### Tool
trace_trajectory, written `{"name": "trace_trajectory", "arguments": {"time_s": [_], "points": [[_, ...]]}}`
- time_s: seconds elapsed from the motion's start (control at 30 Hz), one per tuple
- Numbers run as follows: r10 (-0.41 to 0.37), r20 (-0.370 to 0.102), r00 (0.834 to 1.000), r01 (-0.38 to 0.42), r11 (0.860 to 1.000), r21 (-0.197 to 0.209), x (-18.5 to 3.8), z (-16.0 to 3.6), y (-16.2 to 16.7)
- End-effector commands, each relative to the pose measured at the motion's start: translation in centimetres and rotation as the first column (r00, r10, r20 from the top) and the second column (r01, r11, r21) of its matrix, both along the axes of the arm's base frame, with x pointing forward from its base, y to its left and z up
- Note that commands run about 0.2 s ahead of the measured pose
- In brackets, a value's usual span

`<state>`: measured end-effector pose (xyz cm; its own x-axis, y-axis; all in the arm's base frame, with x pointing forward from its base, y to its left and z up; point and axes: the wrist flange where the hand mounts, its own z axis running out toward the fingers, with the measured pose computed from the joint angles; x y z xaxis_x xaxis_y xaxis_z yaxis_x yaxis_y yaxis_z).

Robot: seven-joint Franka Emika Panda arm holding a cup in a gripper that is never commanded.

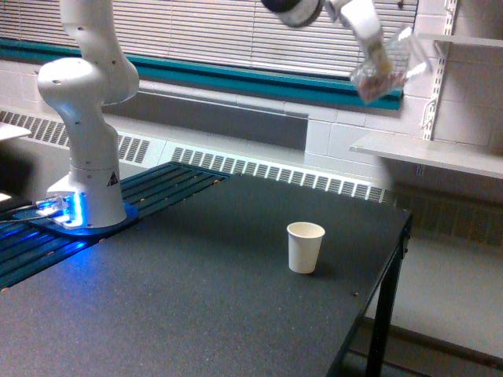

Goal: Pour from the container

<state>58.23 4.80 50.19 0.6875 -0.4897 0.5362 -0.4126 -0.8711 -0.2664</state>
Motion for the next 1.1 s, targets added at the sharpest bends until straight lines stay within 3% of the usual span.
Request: {"name": "trace_trajectory", "arguments": {"time_s": [0.03,0.43,0.83,1.1], "points": [[0.028,-0.053,0.998,-0.028,1.0,-0.006,-0.6,-4.5,1.2],[0.067,-0.121,0.99,-0.072,0.997,-0.035,-2.4,-10.4,1.4],[0.066,-0.16,0.985,-0.08,0.993,-0.085,-5.3,-13.6,-1.4],[0.053,-0.195,0.979,-0.072,0.993,-0.094,-7.4,-15.8,-3.3]]}}
